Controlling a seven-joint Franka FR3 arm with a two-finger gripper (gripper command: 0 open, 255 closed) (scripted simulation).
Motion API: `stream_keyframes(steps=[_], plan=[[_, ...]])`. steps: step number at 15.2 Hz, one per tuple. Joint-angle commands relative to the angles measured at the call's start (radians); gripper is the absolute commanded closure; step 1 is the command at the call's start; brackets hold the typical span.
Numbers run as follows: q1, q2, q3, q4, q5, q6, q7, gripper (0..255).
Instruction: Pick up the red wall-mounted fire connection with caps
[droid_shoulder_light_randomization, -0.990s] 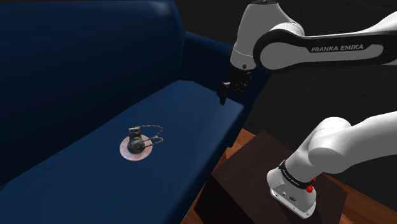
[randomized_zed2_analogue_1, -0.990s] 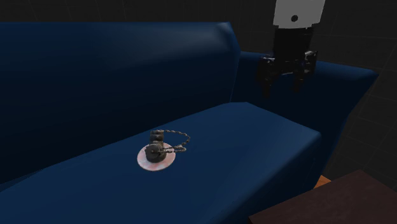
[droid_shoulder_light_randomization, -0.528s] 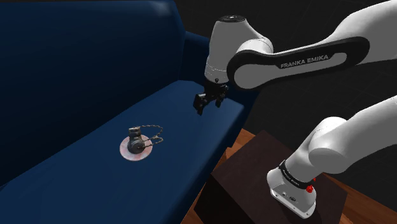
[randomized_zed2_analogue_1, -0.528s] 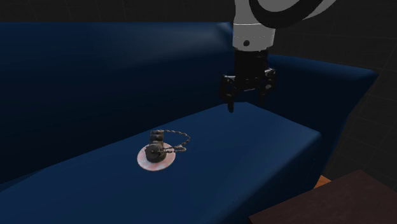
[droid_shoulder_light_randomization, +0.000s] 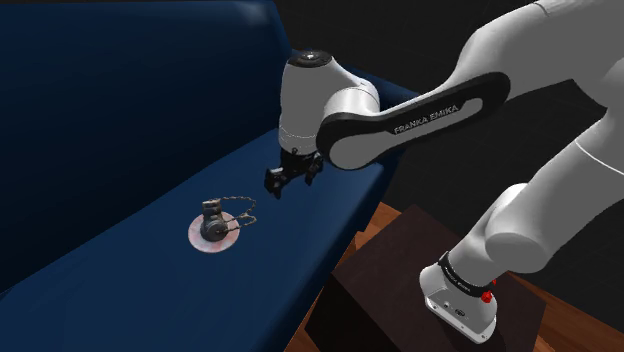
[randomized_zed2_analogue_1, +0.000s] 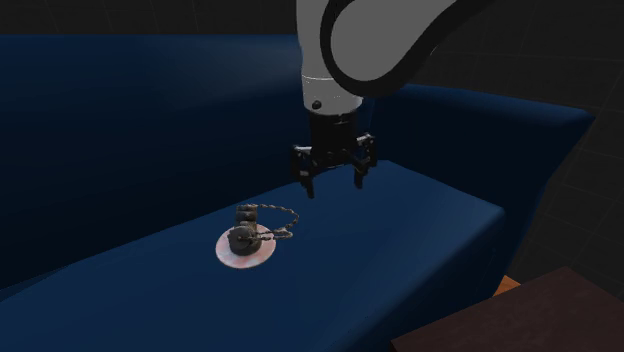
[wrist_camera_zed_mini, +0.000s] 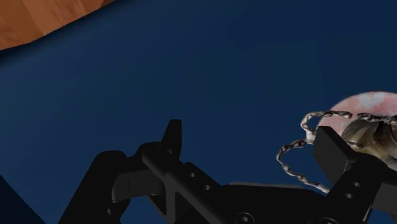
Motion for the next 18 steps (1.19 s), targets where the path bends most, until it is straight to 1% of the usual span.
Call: stream_keyframes(steps=[1,5,10,15,16,18], plan=[[0.009,0.093,0.021,0.062,-0.067,0.016,0.075,0],[0.062,0.263,0.028,0.192,-0.195,0.018,0.208,0],[0.165,0.469,-0.003,0.386,-0.326,-0.010,0.331,0],[0.283,0.670,-0.048,0.622,-0.413,-0.063,0.400,0],[0.290,0.682,-0.051,0.637,-0.416,-0.066,0.402,0],[0.293,0.696,-0.057,0.632,-0.425,-0.049,0.409,0]])
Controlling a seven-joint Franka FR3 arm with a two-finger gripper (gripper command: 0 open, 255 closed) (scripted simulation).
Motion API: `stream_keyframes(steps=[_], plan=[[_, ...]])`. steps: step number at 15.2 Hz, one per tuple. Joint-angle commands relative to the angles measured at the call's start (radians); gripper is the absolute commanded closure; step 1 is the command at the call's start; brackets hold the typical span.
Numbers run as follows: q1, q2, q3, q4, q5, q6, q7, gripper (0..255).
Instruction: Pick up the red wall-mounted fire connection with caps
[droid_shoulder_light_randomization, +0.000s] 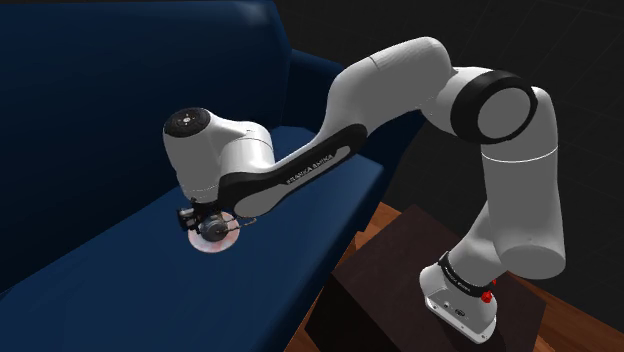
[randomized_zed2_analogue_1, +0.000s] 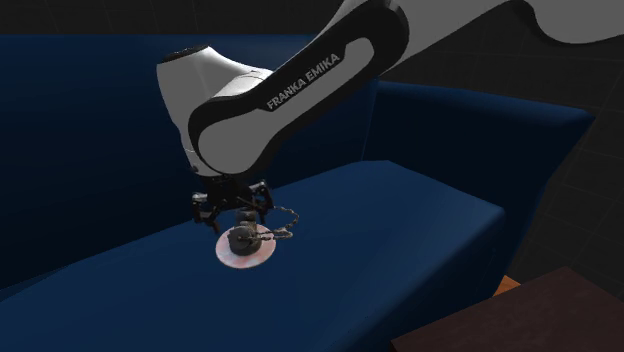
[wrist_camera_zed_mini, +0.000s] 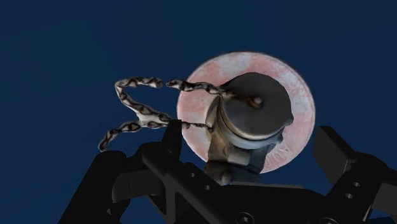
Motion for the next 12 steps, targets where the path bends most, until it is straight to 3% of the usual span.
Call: stream_keyframes(steps=[1,7,8,12], plan=[[0.005,0.020,-0.008,0.004,-0.011,0.015,0.007,0],[0.014,0.055,-0.023,-0.002,-0.032,0.053,0.024,0],[0.015,0.058,-0.023,0.001,-0.032,0.053,0.024,255],[0.014,0.057,-0.023,0.000,-0.032,0.053,0.023,255]])
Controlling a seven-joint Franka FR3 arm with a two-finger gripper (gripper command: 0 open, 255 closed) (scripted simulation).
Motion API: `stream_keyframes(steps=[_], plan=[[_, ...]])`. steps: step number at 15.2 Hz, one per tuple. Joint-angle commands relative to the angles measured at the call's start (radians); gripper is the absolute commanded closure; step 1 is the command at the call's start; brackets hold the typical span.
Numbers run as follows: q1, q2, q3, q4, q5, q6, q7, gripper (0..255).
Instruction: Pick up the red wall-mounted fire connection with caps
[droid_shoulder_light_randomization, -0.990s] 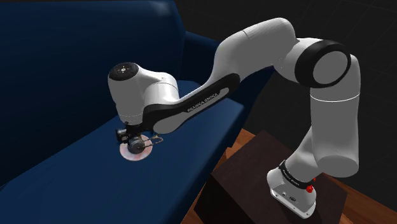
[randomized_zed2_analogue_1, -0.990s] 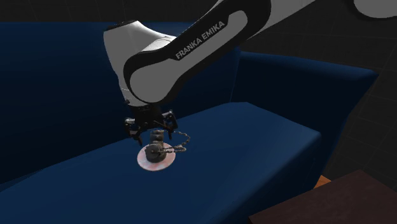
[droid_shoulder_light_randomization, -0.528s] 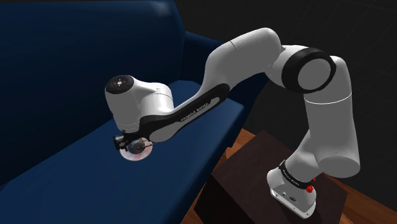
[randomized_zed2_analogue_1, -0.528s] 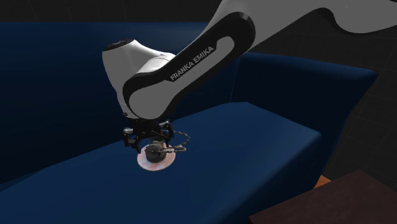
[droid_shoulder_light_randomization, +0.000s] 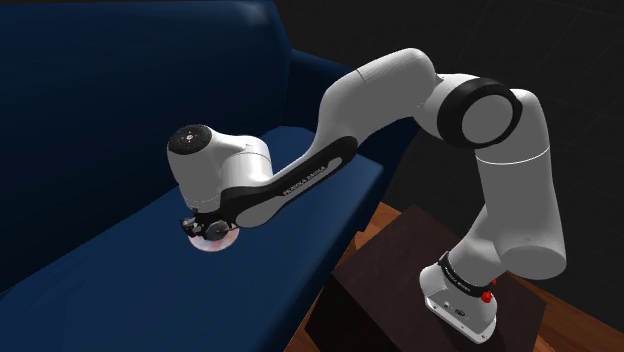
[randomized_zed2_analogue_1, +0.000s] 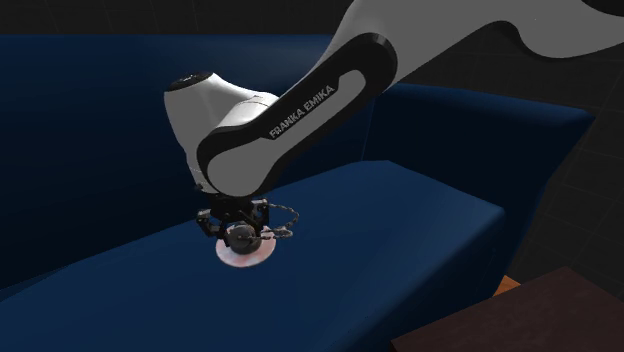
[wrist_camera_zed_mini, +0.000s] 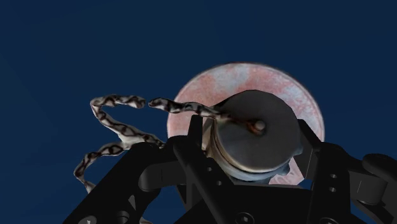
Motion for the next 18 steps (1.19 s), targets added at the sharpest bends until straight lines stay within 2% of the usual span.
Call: stream_keyframes(steps=[1,5,18], plan=[[0.000,0.001,0.000,-0.003,0.000,0.001,0.000,255],[0.001,0.001,0.001,-0.003,0.001,0.000,0.001,255],[-0.020,-0.092,0.039,0.027,0.058,-0.112,-0.047,255]])
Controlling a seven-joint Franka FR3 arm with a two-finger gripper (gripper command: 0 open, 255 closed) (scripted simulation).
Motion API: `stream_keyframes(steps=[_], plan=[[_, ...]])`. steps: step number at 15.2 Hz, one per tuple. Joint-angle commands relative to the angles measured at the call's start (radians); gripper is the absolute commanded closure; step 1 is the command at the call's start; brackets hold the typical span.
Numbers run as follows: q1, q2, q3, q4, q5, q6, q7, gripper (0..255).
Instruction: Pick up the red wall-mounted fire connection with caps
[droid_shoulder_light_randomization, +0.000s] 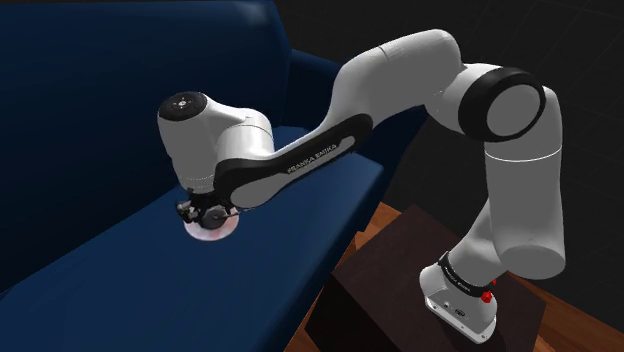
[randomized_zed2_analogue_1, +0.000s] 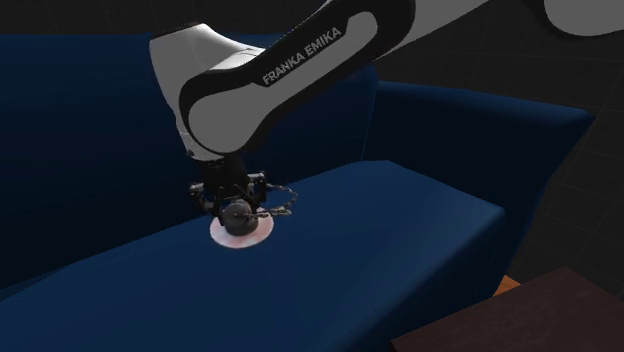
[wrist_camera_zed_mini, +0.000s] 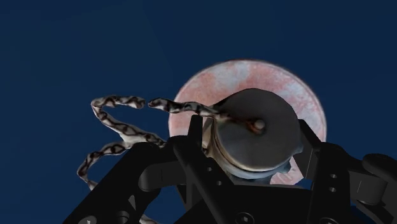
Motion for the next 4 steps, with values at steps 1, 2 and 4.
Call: stream_keyframes(steps=[1,2,4], plan=[[-0.003,-0.015,0.006,0.006,0.009,-0.018,-0.008,255],[-0.004,-0.021,0.008,0.010,0.013,-0.028,-0.012,255],[-0.005,-0.022,0.008,0.010,0.014,-0.029,-0.012,255]])
